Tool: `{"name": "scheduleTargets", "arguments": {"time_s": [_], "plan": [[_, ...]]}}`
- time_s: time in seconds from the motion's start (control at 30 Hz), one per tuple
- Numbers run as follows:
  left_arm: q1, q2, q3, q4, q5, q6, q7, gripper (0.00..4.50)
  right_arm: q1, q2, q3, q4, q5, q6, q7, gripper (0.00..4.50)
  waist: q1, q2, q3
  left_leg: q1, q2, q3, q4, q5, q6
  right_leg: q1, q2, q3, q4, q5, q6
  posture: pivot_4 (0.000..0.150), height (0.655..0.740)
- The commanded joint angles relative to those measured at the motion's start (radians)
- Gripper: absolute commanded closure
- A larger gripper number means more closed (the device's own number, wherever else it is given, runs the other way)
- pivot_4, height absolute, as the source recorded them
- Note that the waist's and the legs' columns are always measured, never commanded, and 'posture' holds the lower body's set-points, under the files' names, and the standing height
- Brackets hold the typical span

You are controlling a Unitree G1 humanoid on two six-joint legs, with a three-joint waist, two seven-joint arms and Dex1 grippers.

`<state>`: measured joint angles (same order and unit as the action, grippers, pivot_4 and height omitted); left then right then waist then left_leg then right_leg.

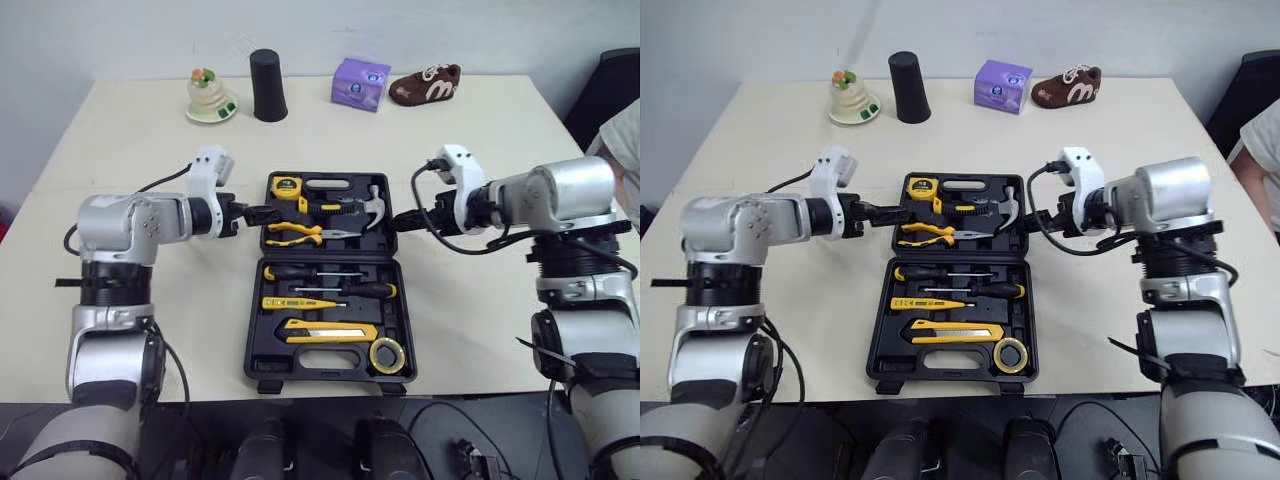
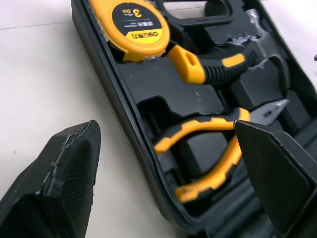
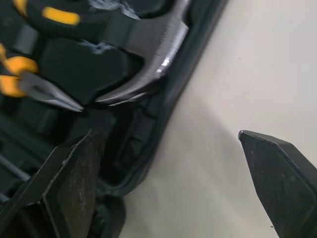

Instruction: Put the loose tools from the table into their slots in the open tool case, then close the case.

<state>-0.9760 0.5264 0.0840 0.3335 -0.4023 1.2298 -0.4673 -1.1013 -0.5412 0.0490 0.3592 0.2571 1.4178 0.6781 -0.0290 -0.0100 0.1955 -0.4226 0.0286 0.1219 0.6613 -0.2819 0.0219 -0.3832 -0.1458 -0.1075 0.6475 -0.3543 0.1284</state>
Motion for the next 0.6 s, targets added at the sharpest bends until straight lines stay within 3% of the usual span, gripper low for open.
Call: {"name": "scheduleTargets", "arguments": {"time_s": [0.03, 0.6], "plan": [[-0.026, 0.012, -0.023, 0.044, 0.038, -0.036, -0.003, 0.02, -0.001, 0.014, -0.038, -0.031, 0.008, 0.009, -0.05, 0.0, 0.0, 0.0, 0.0, 0.0, 0.0, 0.0, 0.0, 0.0, 0.0, 0.0, 0.0, 0.0, 0.0, 0.0, 0.0, 0.15, 0.734], [-0.012, 0.009, -0.12, 0.093, 0.126, -0.05, -0.02, 0.02, 0.022, 0.058, -0.057, -0.013, 0.002, -0.026, -0.171, 0.0, 0.001, 0.0, 0.0, 0.0, 0.0, 0.001, 0.001, 0.001, 0.0, -0.001, 0.0, 0.001, 0.004, 0.0, 0.0, 0.15, 0.734]]}}
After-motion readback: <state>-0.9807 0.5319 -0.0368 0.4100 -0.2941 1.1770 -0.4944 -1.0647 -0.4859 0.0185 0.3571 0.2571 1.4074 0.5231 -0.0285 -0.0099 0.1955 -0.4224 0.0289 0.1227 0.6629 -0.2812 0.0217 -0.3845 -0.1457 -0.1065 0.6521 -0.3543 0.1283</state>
